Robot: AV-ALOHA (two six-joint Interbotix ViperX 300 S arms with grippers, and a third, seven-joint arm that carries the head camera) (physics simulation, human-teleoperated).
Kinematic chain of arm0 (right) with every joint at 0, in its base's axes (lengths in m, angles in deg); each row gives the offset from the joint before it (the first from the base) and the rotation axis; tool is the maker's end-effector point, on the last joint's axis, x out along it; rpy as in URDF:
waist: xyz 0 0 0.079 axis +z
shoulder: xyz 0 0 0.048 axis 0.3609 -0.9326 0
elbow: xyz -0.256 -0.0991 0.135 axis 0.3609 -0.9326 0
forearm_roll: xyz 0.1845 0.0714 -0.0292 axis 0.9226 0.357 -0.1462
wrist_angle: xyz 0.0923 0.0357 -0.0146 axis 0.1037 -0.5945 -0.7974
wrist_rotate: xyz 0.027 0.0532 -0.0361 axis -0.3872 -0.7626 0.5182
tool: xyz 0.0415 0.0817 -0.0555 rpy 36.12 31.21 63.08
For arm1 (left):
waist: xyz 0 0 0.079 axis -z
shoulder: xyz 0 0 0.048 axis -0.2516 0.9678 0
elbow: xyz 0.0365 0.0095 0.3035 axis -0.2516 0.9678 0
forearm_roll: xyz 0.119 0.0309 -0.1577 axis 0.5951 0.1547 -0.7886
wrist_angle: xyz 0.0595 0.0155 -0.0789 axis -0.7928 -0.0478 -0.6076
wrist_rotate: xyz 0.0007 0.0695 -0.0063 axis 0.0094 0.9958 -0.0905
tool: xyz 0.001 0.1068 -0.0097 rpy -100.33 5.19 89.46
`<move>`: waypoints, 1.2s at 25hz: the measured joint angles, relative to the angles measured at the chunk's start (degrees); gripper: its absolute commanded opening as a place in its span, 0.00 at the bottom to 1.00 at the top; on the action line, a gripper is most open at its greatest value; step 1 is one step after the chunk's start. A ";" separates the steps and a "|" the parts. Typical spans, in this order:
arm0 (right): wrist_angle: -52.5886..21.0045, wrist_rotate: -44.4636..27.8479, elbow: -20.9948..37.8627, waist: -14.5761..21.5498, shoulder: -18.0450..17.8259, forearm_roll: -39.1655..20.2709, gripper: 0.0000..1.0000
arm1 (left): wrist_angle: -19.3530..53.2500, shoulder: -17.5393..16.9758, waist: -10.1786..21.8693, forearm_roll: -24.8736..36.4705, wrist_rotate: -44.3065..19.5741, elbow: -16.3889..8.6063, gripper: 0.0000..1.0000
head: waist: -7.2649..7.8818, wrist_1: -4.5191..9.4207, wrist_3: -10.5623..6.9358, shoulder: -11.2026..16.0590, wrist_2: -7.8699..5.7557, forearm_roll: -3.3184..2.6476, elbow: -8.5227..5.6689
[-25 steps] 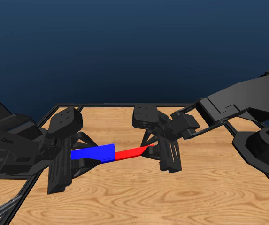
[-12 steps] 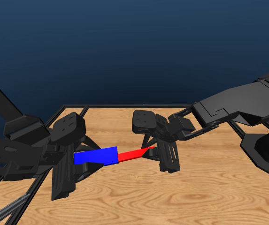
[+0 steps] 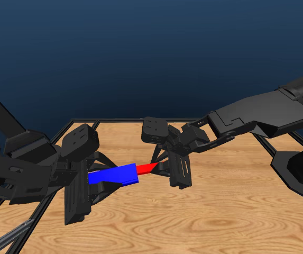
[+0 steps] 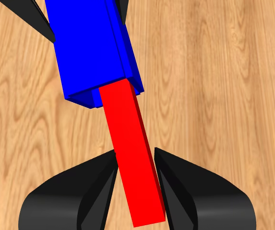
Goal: Insert peg into socket
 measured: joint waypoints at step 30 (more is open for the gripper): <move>-0.37 -5.46 -9.76 1.28 5.47 -0.12 0.00 | -1.83 1.03 0.74 -0.04 -0.49 -0.60 0.00 | 0.82 -1.94 0.36 -0.45 -0.82 0.01 -0.39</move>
